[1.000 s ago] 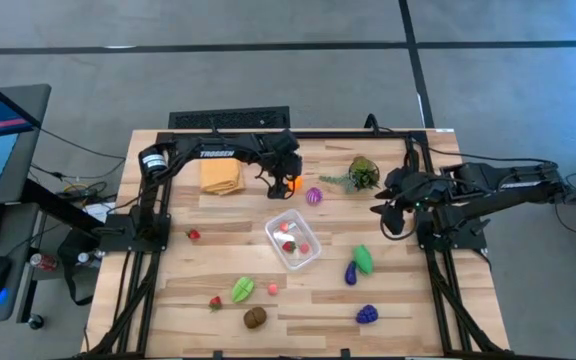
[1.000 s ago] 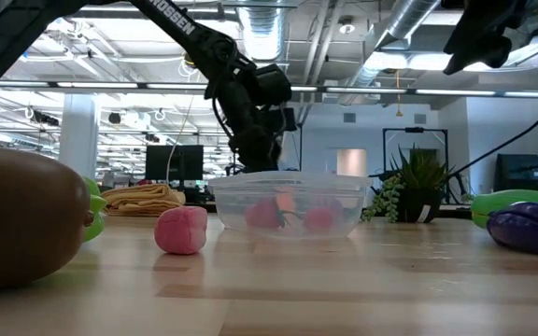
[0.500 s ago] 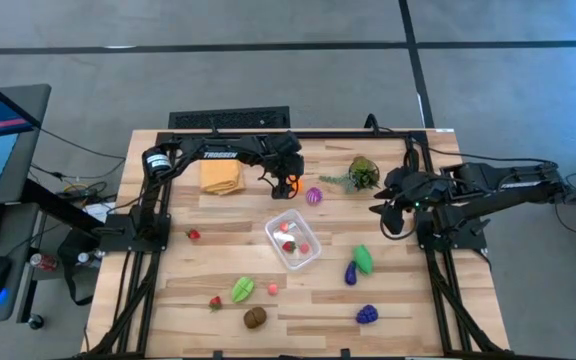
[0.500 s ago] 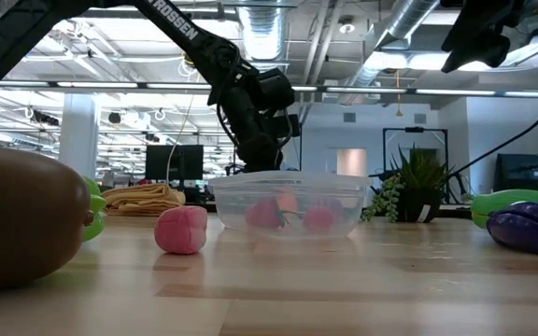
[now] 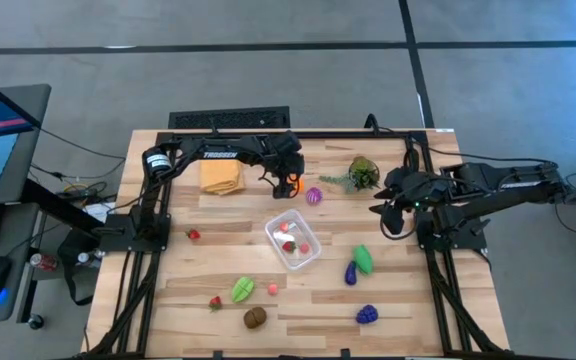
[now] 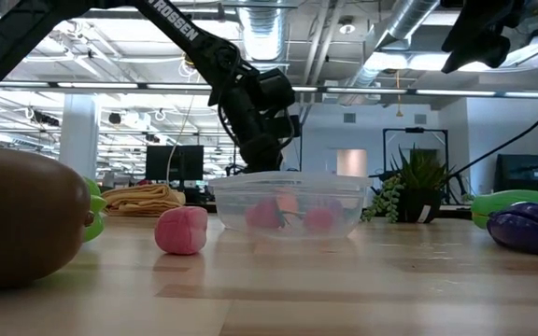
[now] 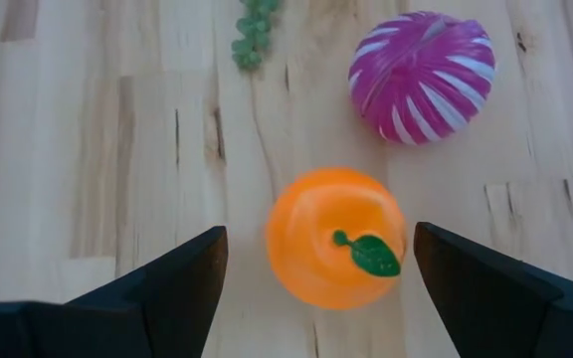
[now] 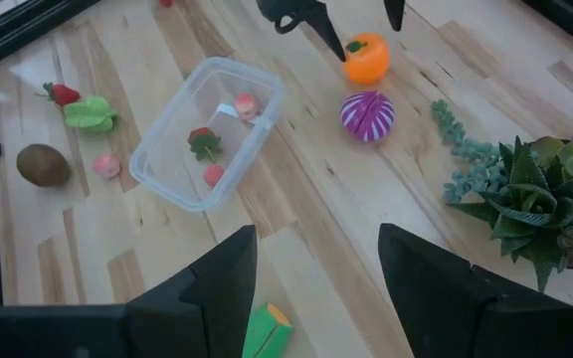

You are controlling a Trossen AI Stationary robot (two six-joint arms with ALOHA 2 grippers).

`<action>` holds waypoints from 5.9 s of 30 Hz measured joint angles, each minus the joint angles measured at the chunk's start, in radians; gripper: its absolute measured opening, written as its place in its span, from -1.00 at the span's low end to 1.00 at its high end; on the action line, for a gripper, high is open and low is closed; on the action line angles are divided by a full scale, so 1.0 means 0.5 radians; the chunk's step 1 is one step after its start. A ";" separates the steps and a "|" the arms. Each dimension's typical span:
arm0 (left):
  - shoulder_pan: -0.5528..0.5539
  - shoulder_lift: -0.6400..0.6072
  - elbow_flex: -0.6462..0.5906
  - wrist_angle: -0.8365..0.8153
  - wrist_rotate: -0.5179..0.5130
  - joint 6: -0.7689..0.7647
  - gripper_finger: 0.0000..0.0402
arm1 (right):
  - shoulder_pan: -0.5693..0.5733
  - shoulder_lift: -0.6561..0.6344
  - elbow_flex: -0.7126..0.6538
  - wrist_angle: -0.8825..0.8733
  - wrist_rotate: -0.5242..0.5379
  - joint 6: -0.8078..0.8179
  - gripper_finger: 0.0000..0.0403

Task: Pick and placing Produce into tupperware
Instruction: Put the orange into the transparent bin, then put the purple onion into the transparent bin

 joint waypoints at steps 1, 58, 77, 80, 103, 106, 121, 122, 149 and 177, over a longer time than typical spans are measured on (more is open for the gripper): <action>0.000 0.000 0.000 0.002 0.000 -0.008 0.56 | 0.000 0.000 0.000 0.000 0.000 0.001 0.16; -0.075 0.103 0.001 -0.025 -0.056 0.011 0.22 | 0.002 0.001 0.000 0.015 0.060 0.016 0.16; -0.075 0.098 0.054 -0.066 -0.054 0.008 0.22 | 0.002 0.001 0.000 0.015 0.060 0.017 0.16; -0.075 0.095 0.151 -0.121 -0.053 0.002 0.24 | 0.002 0.001 0.000 0.015 0.060 0.018 0.16; -0.114 0.092 0.981 -1.124 0.347 -0.093 0.24 | 0.002 0.001 0.000 0.020 0.112 -0.049 0.16; -0.148 0.092 0.981 -1.215 0.396 -0.093 0.24 | 0.002 0.007 0.000 0.036 0.113 -0.054 0.16; -0.405 0.092 0.980 -1.304 0.489 -0.091 0.24 | 0.006 0.079 -0.002 0.118 0.107 -0.055 0.16; -0.421 0.092 0.980 -1.304 0.489 -0.091 0.24 | 0.006 0.088 -0.001 0.127 0.107 -0.054 0.16; -0.529 0.095 0.439 -0.959 0.436 -0.289 0.24 | 0.163 0.273 -0.002 0.177 0.103 -0.017 0.16; -0.526 0.095 0.439 -0.832 0.419 -0.361 0.48 | 0.163 0.273 -0.001 0.199 0.103 -0.015 0.16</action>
